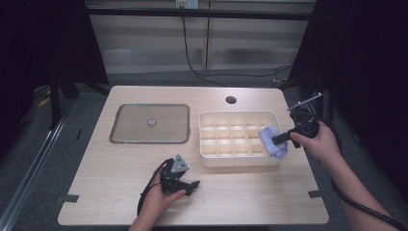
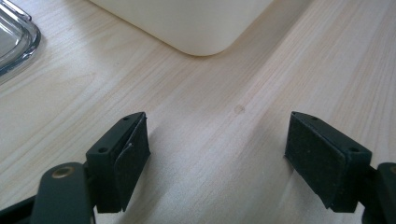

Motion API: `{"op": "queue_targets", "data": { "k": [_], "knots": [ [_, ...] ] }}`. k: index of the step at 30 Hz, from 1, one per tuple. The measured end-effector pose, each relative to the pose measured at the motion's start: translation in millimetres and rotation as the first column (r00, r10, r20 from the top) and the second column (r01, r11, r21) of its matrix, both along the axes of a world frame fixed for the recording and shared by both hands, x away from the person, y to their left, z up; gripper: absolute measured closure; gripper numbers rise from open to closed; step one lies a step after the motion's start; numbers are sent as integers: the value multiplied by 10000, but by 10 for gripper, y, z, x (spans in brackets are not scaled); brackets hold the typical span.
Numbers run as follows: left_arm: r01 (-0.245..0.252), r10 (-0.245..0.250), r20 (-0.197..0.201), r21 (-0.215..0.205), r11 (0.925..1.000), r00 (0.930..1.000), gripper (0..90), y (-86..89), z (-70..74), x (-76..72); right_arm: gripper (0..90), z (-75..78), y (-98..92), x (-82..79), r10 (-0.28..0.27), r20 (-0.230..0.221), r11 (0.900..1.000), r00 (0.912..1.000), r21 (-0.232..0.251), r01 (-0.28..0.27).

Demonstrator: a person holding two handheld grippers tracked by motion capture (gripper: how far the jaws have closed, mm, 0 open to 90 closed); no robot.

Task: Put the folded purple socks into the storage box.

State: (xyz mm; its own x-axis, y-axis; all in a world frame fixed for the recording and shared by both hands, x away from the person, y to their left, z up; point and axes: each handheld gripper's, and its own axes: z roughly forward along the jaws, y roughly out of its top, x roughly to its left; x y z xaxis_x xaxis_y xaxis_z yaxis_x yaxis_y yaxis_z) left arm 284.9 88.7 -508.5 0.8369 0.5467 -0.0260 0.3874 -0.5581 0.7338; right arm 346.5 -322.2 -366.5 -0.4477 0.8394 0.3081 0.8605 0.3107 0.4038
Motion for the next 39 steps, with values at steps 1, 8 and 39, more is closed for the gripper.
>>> {"op": "queue_targets", "data": {
  "k": [1, 8, 39],
  "knots": [
    [-7, 7, -2, -9, 10000, 10000, 213, -1, -1, -1, 748, -13, 1, 16, 5, -51, 10000, 10000, -49, -5],
    [-6, 6, -2, -10, 10000, 10000, 213, -1, -1, 0, 748, -111, -31, 111, -103, -213, 9995, 9997, -307, 97],
    [4, -4, 0, 6, 10000, 10000, 213, 0, 0, 0, 746, -340, -219, 199, -380, -537, 9947, 9978, -976, 326]
  ]
}}
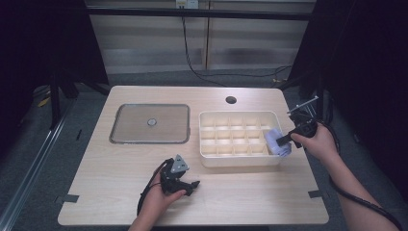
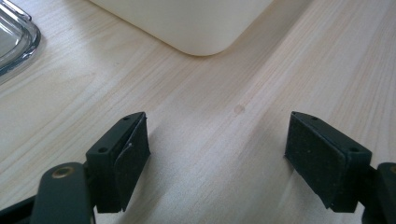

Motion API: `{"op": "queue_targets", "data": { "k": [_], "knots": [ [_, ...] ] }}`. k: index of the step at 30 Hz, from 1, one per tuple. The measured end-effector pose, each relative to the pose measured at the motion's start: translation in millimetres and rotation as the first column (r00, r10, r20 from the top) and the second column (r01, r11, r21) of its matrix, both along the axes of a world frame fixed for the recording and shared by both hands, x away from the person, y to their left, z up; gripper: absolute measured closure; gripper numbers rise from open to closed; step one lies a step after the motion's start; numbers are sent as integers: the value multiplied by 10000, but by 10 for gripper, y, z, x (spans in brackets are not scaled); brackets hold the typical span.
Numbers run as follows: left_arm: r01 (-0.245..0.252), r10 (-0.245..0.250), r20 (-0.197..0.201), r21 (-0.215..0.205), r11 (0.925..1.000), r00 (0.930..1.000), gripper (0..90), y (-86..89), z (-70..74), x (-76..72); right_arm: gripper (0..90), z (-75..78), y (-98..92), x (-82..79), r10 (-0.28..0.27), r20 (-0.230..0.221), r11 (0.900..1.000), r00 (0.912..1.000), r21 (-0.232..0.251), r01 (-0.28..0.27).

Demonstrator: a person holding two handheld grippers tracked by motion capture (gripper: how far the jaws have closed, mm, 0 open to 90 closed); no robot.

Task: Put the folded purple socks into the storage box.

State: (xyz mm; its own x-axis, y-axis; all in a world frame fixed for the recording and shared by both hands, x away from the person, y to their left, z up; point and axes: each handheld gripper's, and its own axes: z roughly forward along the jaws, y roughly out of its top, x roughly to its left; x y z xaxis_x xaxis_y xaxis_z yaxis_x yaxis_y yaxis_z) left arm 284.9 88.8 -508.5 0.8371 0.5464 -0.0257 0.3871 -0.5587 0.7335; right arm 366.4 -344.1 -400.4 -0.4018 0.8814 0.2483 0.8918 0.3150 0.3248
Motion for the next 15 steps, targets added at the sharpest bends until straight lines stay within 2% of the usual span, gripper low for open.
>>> {"op": "queue_targets", "data": {
  "k": [9, 15],
  "knots": [
    [-12, 12, -2, -17, 10000, 10000, 213, -1, -1, -1, 746, -57, -1, -5, 75, -37, 9999, 10000, -72, -75],
    [-1, 1, 2, -3, 10000, 10000, 213, 0, 0, 0, 746, -63, 33, -9, 218, 5, 9992, 9998, -347, -217]
  ]
}}
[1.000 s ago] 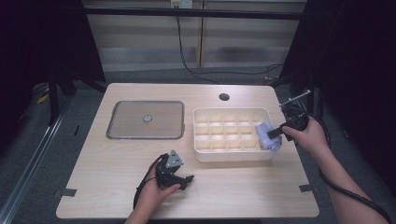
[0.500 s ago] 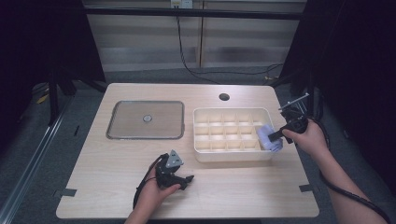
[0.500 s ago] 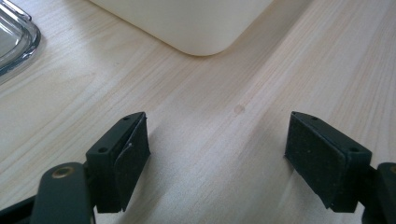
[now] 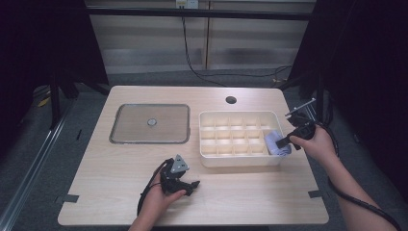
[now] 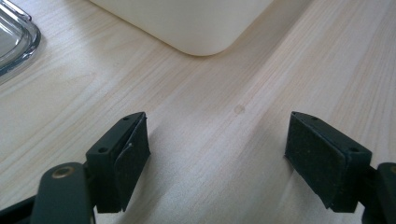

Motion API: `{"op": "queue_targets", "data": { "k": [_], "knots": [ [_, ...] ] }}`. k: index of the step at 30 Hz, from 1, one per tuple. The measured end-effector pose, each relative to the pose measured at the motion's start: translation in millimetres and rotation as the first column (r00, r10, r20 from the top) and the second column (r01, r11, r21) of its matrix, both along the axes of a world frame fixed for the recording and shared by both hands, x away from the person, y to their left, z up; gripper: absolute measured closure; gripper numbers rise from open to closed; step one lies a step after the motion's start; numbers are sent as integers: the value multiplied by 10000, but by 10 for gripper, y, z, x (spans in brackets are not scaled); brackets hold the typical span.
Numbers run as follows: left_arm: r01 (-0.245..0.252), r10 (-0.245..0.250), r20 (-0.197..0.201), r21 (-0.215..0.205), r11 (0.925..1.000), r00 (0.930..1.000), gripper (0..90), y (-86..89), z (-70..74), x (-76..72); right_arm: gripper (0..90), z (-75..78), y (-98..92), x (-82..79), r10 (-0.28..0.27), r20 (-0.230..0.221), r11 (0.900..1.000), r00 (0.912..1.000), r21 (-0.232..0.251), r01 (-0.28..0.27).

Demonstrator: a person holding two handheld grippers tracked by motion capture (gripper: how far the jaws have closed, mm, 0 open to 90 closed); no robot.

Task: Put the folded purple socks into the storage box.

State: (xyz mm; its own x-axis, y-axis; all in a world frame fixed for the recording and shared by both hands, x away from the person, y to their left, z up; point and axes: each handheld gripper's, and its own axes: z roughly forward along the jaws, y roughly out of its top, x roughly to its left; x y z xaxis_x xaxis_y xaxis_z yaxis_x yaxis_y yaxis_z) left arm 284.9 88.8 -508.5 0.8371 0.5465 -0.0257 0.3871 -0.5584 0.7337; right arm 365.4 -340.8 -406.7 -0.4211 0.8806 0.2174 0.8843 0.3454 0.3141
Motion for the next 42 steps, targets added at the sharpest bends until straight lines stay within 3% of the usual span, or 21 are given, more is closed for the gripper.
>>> {"op": "queue_targets", "data": {
  "k": [10, 22, 42],
  "knots": [
    [-11, 11, 0, -12, 10000, 10000, 213, -1, -1, -1, 745, -50, 62, 2, 200, -27, 9995, 9998, -238, -200],
    [-9, 9, 0, -15, 10000, 10000, 213, -1, -1, -1, 745, -119, 174, -12, 429, -49, 9949, 9991, -906, -432],
    [-13, 13, -4, -12, 10000, 10000, 213, -1, -1, -1, 745, -257, 226, -13, 595, -204, 9900, 9980, -1266, -616]
  ]
}}
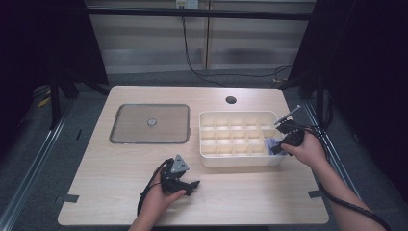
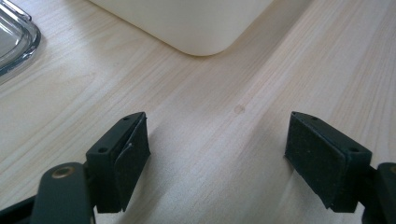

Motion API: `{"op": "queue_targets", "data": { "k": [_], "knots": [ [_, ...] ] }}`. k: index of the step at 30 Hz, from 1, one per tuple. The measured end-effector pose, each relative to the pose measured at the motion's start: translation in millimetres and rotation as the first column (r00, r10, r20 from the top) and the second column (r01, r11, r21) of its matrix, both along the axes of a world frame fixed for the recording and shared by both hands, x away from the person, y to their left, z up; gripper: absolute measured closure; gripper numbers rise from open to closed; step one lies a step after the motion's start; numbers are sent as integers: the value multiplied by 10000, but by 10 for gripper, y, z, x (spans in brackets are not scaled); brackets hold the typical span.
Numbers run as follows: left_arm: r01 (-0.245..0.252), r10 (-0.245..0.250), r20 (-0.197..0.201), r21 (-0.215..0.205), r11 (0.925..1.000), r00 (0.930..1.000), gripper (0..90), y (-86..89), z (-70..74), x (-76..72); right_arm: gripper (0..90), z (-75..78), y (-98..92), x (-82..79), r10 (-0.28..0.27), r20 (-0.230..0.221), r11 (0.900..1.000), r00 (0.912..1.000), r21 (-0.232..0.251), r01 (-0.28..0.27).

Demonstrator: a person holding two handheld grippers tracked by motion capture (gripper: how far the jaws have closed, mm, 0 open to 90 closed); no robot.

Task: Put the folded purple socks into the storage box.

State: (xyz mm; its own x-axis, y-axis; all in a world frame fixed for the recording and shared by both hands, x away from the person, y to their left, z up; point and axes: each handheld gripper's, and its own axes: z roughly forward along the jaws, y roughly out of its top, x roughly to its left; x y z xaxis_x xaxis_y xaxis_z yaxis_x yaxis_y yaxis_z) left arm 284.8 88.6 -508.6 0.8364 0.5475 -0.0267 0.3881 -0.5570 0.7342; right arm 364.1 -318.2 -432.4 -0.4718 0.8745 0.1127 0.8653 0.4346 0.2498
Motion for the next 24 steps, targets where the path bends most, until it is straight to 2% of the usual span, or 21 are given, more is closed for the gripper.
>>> {"op": "queue_targets", "data": {
  "k": [3, 17, 24],
  "knots": [
    [3, -3, 4, -4, 10000, 10000, 213, 0, 0, 0, 745, 3, 15, 0, -108, -79, 9999, 9999, -27, 107],
    [11, -11, 0, 19, 10000, 10000, 213, 1, 1, 1, 705, 4, 39, 20, 29, -128, 9996, 9999, -275, -32],
    [2, -2, -12, 18, 10000, 10000, 213, 1, 2, 0, 687, 7, 69, 50, 6, -332, 9989, 9994, -475, -22]
  ]
}}
